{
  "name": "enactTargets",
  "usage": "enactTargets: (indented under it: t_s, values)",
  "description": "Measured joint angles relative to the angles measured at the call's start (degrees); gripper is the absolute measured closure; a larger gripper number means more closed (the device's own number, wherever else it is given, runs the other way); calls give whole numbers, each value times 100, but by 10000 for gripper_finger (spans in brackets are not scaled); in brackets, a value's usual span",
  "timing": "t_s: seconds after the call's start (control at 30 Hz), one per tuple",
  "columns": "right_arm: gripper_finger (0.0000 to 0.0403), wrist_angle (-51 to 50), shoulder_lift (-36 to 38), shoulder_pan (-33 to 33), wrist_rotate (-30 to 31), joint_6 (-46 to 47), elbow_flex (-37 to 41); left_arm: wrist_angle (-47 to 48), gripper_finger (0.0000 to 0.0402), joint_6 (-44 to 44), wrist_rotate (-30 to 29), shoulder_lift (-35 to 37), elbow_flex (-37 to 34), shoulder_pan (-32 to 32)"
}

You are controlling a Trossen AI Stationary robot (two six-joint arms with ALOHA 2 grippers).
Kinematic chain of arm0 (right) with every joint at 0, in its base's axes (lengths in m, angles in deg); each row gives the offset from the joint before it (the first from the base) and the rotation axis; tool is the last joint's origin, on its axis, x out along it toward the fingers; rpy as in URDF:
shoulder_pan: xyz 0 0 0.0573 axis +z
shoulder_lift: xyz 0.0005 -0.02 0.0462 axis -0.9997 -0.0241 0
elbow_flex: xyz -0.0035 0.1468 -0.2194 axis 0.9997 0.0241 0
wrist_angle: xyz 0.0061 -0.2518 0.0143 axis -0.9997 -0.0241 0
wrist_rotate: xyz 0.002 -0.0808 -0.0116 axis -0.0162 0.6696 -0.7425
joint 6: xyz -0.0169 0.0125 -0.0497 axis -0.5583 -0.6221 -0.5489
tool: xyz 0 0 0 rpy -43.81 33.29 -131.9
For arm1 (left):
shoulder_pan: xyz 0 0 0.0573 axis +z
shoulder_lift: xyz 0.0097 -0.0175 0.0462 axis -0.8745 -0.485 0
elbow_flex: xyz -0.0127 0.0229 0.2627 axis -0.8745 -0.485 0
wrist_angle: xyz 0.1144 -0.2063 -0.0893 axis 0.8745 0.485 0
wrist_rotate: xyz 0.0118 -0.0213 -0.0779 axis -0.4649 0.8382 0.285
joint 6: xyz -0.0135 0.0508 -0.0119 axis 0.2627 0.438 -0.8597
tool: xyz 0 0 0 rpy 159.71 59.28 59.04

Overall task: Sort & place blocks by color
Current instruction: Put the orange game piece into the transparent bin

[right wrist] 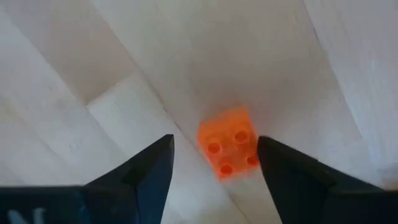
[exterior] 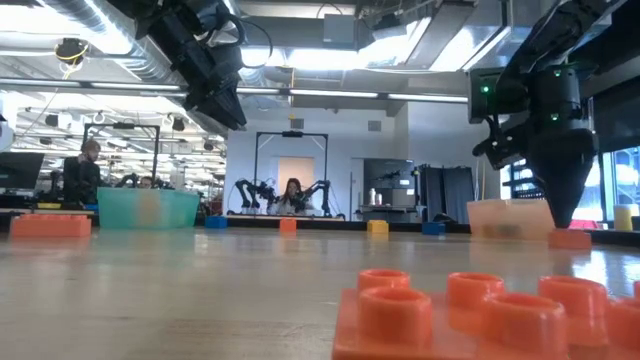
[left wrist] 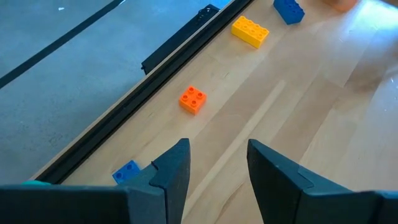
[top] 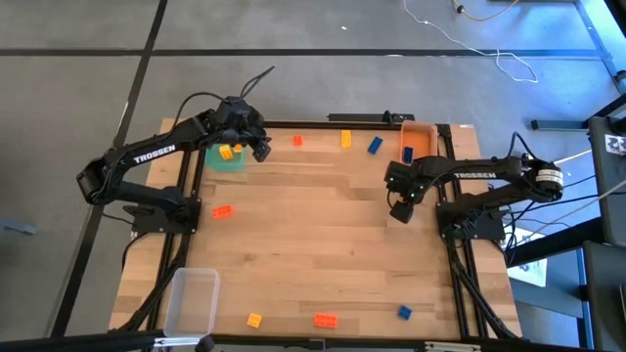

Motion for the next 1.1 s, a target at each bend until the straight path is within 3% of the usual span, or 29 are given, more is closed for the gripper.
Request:
enactTargets:
  t_s: [0.17, 0.4, 0.63, 0.87, 1.1]
  values:
    - [169, 514, -20, 6, -570, -258, -39, 4, 252, 0, -7, 0, 0, 2]
    - [169, 603, -18, 6, -602, -198, -44, 10, 252, 0, -4, 0, 0, 2]
    - [169, 113, -15, -26, 7, 1871, -329, 12, 252, -17, -2, 0, 0, 2]
    - [169, -272, -9, -24, -93, 2949, -468, 8, 252, -28, 0, 0, 0, 2]
    - [169, -698, -9, -15, -283, 3296, -468, 9, 252, -26, 0, 0, 0, 2]
